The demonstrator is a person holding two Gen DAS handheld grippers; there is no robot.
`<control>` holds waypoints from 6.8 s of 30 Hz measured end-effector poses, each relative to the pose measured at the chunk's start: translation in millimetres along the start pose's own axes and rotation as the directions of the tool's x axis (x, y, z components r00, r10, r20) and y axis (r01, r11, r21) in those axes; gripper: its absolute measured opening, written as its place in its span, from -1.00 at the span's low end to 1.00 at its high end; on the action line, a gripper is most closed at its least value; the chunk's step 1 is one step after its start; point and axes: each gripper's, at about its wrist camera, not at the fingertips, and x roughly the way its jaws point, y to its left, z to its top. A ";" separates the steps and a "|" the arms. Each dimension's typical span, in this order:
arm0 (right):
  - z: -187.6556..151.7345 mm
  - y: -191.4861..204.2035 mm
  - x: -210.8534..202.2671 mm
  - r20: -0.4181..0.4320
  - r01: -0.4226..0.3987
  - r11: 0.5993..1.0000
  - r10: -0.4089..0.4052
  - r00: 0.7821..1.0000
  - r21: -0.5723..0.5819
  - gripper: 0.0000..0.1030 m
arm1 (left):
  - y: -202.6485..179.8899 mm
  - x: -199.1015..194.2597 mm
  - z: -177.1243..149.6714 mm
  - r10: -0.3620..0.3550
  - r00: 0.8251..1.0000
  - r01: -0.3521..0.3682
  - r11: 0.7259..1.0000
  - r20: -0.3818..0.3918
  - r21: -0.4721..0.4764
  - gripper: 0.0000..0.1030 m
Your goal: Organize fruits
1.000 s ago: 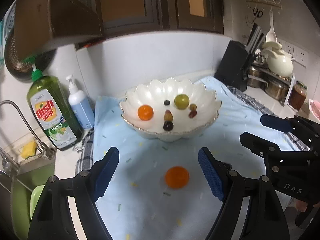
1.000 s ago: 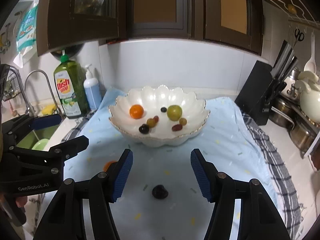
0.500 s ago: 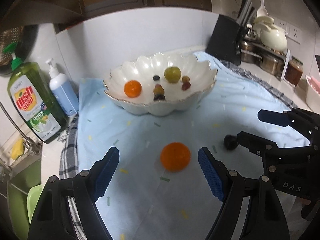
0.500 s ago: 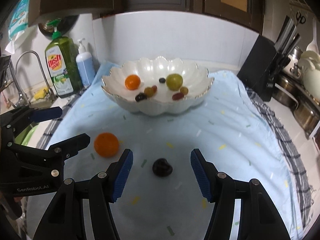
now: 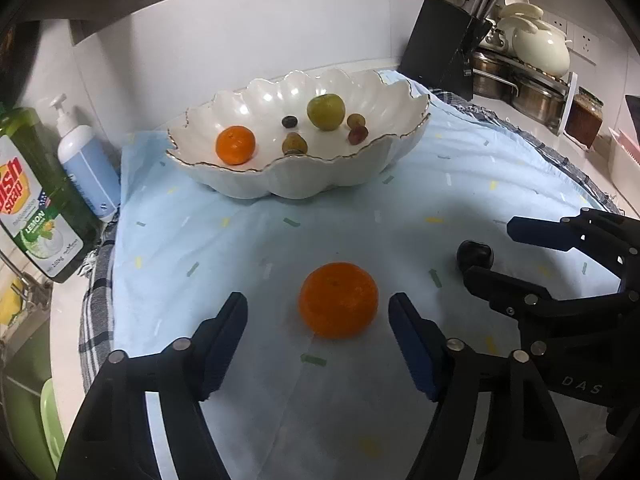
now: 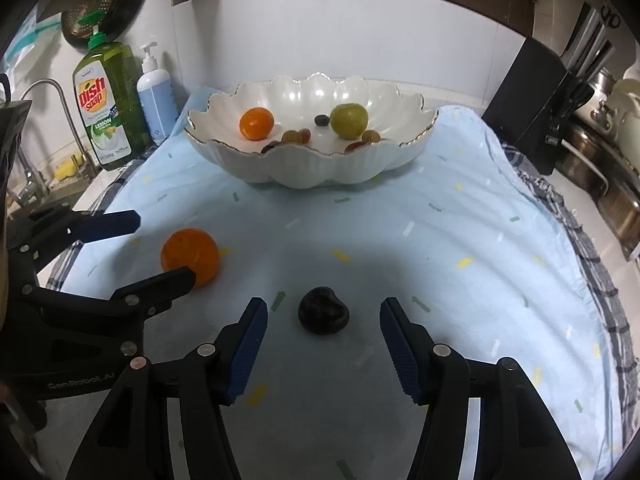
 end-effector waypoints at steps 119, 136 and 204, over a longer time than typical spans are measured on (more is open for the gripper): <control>236.9 -56.1 126.0 0.043 -0.117 0.985 0.123 0.991 -0.128 -0.42 | 62.2 87.6 199.4 0.181 0.983 -0.168 0.951 0.026 -0.259 -0.17; 230.5 -65.3 141.2 -0.006 -0.111 0.988 0.111 0.994 -0.106 -0.08 | 67.5 95.8 195.0 0.216 0.976 -0.215 0.938 -0.027 -0.271 0.33; -86.9 -54.7 -287.7 0.417 -0.068 0.997 0.074 0.906 -0.030 0.79 | -162.0 -298.7 -64.5 0.439 0.852 -0.346 0.880 0.283 -0.325 1.00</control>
